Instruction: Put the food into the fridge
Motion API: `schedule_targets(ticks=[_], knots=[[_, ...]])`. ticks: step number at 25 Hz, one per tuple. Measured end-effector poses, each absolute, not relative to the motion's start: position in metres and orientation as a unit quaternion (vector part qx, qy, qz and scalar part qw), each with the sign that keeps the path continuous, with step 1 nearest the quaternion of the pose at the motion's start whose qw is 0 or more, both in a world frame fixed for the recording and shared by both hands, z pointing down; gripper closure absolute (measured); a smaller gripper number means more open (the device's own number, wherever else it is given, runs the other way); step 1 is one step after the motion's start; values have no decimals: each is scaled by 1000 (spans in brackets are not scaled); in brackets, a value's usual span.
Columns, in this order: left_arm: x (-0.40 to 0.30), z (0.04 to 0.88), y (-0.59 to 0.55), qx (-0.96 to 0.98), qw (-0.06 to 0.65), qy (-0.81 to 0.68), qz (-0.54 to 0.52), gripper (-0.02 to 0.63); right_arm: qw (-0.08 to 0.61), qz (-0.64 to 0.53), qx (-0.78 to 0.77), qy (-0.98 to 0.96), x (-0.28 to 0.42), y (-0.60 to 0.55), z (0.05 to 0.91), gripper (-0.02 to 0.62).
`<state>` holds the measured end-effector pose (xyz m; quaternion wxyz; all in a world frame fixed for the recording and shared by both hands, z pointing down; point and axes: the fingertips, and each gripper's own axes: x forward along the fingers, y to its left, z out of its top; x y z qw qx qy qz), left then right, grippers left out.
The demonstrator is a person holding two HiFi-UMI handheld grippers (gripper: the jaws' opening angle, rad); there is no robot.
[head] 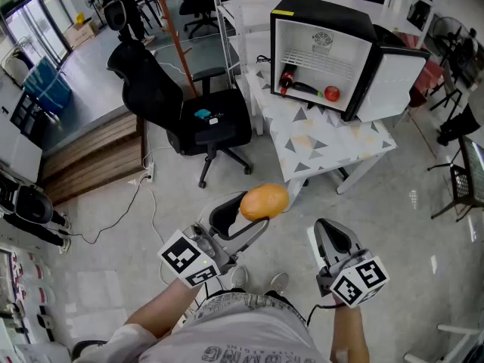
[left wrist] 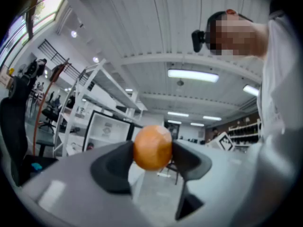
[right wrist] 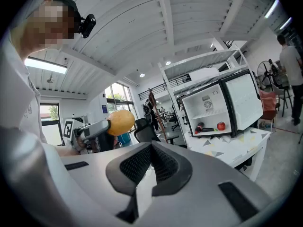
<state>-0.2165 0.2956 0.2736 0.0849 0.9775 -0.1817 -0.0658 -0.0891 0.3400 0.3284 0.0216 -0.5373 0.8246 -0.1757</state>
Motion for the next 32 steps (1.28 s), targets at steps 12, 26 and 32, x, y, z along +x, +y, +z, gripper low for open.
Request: schedule_targets(ticks=[12,26,32], knots=[[-194,272,314,975,82,-195,-67,342,13,-156,-541,827,-64,352,326,604],[-148,274,336,972,72,-214,-69,343,23,-145,-533,833,-13,372,322,604],[-141,273,333,970,68,-223,-64,342,33,-148,-533,832,1,370,321,604]])
